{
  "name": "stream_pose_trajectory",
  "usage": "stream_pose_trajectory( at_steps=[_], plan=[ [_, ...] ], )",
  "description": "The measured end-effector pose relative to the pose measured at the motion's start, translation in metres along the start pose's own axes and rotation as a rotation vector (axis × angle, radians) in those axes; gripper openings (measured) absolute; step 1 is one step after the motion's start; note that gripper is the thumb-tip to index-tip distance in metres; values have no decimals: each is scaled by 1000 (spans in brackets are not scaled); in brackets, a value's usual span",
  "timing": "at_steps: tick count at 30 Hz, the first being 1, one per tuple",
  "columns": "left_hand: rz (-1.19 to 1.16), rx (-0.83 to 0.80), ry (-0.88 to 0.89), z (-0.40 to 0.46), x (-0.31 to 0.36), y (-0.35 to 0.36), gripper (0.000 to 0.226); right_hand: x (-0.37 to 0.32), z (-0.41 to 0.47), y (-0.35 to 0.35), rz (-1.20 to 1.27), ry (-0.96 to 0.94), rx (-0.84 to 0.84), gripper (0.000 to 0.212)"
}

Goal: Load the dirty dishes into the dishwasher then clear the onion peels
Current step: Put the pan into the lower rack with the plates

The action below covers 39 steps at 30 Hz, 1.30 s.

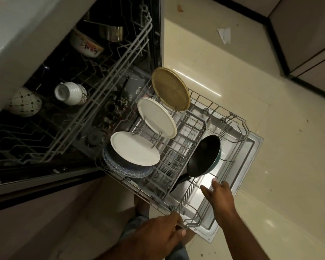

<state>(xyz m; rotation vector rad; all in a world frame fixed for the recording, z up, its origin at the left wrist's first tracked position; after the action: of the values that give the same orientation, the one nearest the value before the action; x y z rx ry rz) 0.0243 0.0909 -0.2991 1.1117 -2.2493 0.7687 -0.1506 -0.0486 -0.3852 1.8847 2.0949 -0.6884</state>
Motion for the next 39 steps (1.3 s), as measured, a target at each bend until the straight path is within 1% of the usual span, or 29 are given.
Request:
stream_pose_trajectory(
  at_steps=[2,5,7,8,11,14,15,17,18,20,21,23,24,25,26,27,28,29,30,31,32,33,34,35,36,37,38,39],
  plan=[
    [-20,-2,-23,-2,-9,-1,25,2,-1,12,28,11,-19,22],
    [-22,32,-31,-5,-22,-4,26,3,-4,37,-55,-76,-81,17],
    [-25,31,-42,-6,-32,-5,27,0,-6,65,-67,-76,-111,11],
    [-28,37,-51,-6,-35,-6,29,-1,-6,77,-63,-63,-127,11],
    [11,71,-91,-9,-49,-14,38,-6,-5,119,-63,-43,-189,21],
    [-21,74,-126,-12,-66,-23,34,-19,-9,164,14,-30,-269,22],
    [-45,86,-123,-14,-72,-25,38,-25,-11,179,13,-23,-293,26],
    [-50,97,-133,-17,-83,-28,49,-35,-12,212,-15,-7,-356,40],
    [-22,123,-138,-17,-88,-29,50,-41,-12,227,-32,-1,-393,41],
    [50,153,-160,-18,-95,-34,54,-52,-15,260,-104,-5,-493,29],
    [70,153,-150,-19,-93,-38,62,-57,-15,276,-128,-12,-559,25],
    [81,174,-131,-22,-90,-47,74,-65,-18,304,-106,-21,-650,19],
    [80,186,-133,-25,-89,-50,76,-68,-18,318,-86,-6,-678,20],
    [92,187,-132,-30,-85,-55,77,-71,-18,332,-79,5,-701,20],
    [136,221,-117,-32,-82,-55,71,-76,-19,346,-72,17,-733,21],
    [189,301,-97,-32,-84,-55,62,-79,-18,357,-94,22,-765,23],
    [147,325,-111,-35,-84,-55,52,-81,-16,367,-126,24,-802,27],
    [204,401,-107,-34,-86,-51,46,-83,-13,371,-181,21,-832,31],
    [196,365,-163,-31,-87,-49,51,-84,-10,374,-231,22,-866,33],
    [173,318,-208,-26,-85,-46,62,-84,-6,370,-294,11,-884,33],
    [161,243,-229,-23,-90,-40,69,-83,-2,365,-324,5,-904,31],
    [196,243,-180,-20,-95,-35,69,-83,0,355,-335,-8,-897,28],
    [222,246,-141,-16,-94,-32,63,-80,5,343,-322,-18,-883,29],
    [256,262,-122,-13,-93,-33,59,-77,8,328,-313,-30,-840,29],
    [299,250,-140,-8,-96,-31,59,-71,12,309,-288,-25,-779,27],
    [326,237,-134,-2,-96,-27,59,-65,15,287,-279,-5,-714,23],
    [358,249,-127,2,-94,-26,54,-55,19,265,-296,7,-648,20],
    [388,309,-85,8,-92,-21,47,-46,23,239,-352,7,-584,25]
  ],
)
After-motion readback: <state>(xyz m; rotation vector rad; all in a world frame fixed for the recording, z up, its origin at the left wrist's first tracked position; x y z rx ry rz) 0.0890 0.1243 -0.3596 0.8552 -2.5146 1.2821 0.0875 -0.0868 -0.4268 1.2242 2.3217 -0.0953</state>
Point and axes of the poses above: each hand's wrist, its own z-axis towards the middle knuckle, its own y-axis out of the palm, x = y × z, the point moved 1 cm from there along z, towards the middle knuckle, and after that the axes turned 1 degree about -z, right-handed, at the moved point
